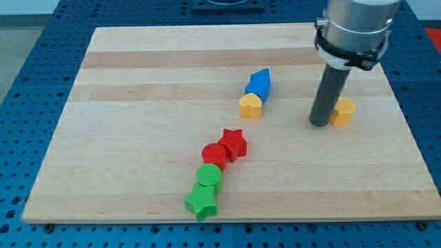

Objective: Push the yellow heart to the top right of the yellow hexagon

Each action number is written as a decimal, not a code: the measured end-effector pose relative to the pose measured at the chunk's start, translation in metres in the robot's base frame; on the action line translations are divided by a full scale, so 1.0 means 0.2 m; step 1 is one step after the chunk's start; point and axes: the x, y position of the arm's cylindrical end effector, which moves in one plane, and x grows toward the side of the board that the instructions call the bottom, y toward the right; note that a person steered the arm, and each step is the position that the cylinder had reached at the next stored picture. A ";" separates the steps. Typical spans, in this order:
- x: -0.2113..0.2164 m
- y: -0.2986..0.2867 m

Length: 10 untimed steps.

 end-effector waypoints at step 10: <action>-0.22 -0.50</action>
